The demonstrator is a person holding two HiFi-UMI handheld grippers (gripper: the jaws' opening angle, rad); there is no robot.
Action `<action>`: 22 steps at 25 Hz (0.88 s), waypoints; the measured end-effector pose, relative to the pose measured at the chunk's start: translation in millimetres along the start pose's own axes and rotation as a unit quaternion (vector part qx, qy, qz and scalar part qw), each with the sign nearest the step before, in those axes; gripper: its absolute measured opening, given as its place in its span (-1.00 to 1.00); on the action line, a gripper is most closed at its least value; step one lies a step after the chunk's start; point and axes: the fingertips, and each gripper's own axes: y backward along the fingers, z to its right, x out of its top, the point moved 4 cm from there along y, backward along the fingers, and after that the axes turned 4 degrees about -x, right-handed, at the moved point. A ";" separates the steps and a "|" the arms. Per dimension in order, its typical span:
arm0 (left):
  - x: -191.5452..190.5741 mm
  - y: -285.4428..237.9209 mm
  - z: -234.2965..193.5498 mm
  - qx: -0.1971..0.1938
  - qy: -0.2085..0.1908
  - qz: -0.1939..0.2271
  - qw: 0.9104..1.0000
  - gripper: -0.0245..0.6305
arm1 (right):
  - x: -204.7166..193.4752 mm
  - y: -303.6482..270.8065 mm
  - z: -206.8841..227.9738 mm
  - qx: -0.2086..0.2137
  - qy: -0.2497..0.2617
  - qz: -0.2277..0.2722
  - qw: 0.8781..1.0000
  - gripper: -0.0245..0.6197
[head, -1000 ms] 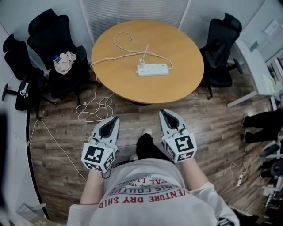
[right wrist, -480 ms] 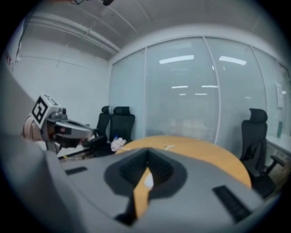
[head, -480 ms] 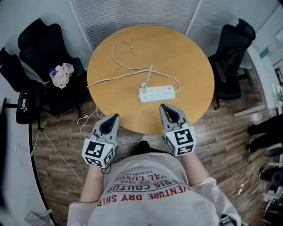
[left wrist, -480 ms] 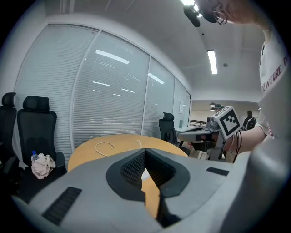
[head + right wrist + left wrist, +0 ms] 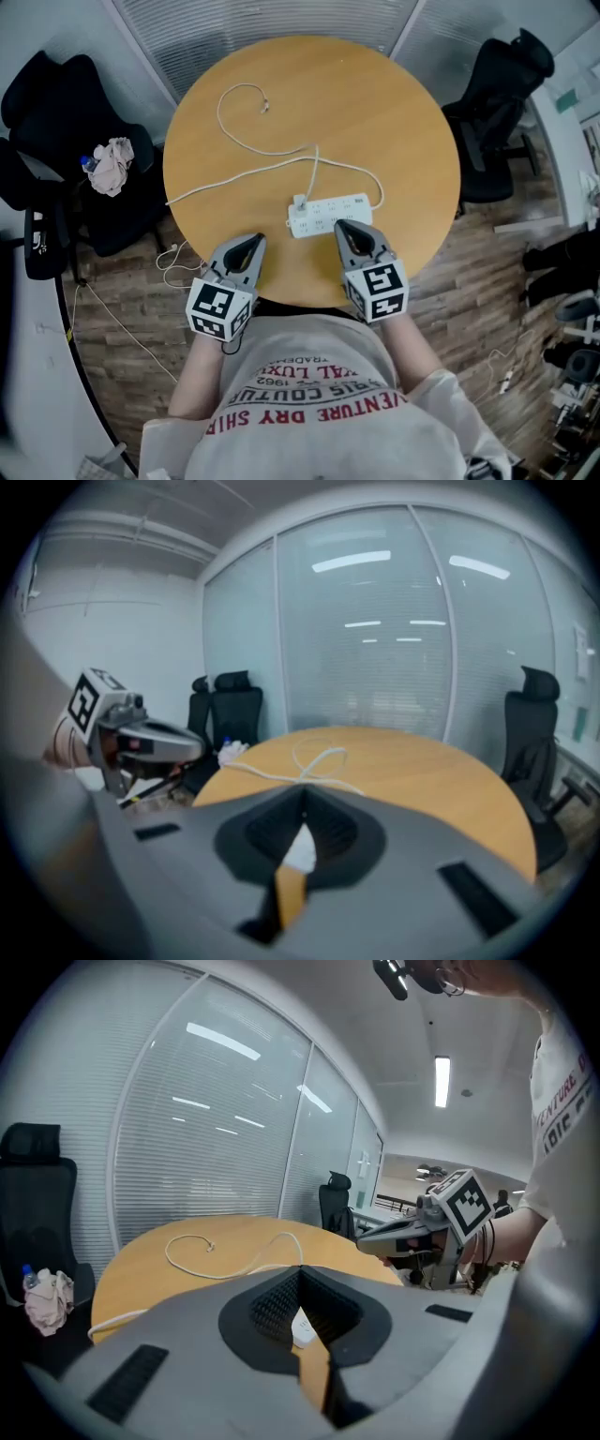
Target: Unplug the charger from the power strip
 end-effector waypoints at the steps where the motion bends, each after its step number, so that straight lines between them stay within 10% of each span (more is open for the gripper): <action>1: -5.7 -7.7 -2.6 -0.014 -0.001 -0.011 1.000 -0.83 | -4.8 -6.6 -0.1 -0.001 -0.003 -0.010 1.000 -0.86; 14: -95.9 -87.9 0.1 -0.147 -0.088 -0.117 0.978 -0.83 | -52.4 -67.8 -15.4 0.023 -0.030 -0.098 0.994 -0.86; 22: -126.1 -125.5 -2.9 -0.155 -0.040 -0.148 0.976 -0.83 | -70.1 -84.8 -20.1 0.034 -0.038 -0.127 0.991 -0.86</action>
